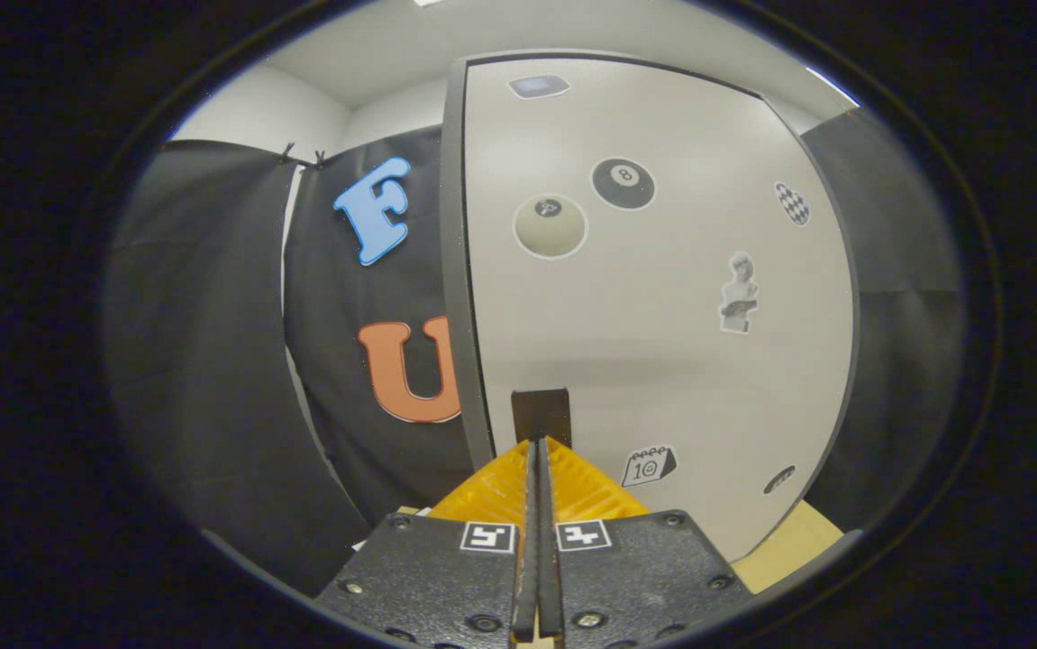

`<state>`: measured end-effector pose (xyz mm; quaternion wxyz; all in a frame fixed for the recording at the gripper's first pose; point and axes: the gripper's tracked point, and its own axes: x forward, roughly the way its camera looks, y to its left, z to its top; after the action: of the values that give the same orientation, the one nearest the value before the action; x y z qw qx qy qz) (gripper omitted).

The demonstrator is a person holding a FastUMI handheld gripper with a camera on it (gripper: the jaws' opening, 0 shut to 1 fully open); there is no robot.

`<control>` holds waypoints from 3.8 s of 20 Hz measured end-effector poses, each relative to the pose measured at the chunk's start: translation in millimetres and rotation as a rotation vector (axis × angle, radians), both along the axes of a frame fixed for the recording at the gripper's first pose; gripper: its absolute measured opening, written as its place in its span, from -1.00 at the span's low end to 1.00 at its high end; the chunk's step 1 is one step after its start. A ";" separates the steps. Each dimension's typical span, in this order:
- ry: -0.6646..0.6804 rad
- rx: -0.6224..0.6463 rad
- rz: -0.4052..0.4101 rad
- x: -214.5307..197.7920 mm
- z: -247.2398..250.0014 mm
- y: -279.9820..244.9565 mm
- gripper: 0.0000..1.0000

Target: Open the shoe cabinet door, grab the shoes and put them into the shoe cabinet, then close the shoe cabinet door.

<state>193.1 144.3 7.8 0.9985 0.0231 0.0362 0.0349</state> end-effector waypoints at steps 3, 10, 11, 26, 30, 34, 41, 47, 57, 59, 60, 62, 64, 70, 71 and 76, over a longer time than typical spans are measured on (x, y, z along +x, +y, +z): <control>0.061 0.015 0.103 -2.4 -9.8 13.1 -0.92; -0.003 -0.119 -0.012 0.7 -8.7 -19.8 0.67; 0.010 -0.117 0.020 4.7 -12.6 -14.3 0.66; 0.022 -0.077 0.182 -24.5 -21.0 -17.4 -0.42; 0.018 -0.074 0.286 -73.2 -20.9 -37.3 -0.42; 0.024 -0.086 0.373 -114.5 -19.9 -58.2 -0.42; 0.024 -0.099 0.440 -164.9 -16.6 -117.3 -0.43; -0.017 -0.083 0.403 -224.9 -17.3 -195.6 -0.43; -0.072 -0.141 0.112 -251.5 -6.6 -302.5 -0.77; -0.077 -0.125 0.013 -256.9 -2.8 -333.1 -0.85; -0.078 -0.109 -0.040 -255.9 -1.4 -350.0 -0.86; -0.081 -0.094 -0.128 -253.3 -0.3 -384.7 -0.92; -0.090 -0.111 -0.117 -252.5 1.1 -397.9 -0.91; -0.151 -0.023 -0.102 -292.7 -12.6 -395.9 -0.92; -0.177 -0.034 -0.101 -303.6 -15.7 -389.5 -0.92; -0.215 -0.006 -0.091 -333.0 -41.5 -356.4 0.65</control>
<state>-139.9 -212.1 -33.7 0.9972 0.0177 -0.0718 -0.0082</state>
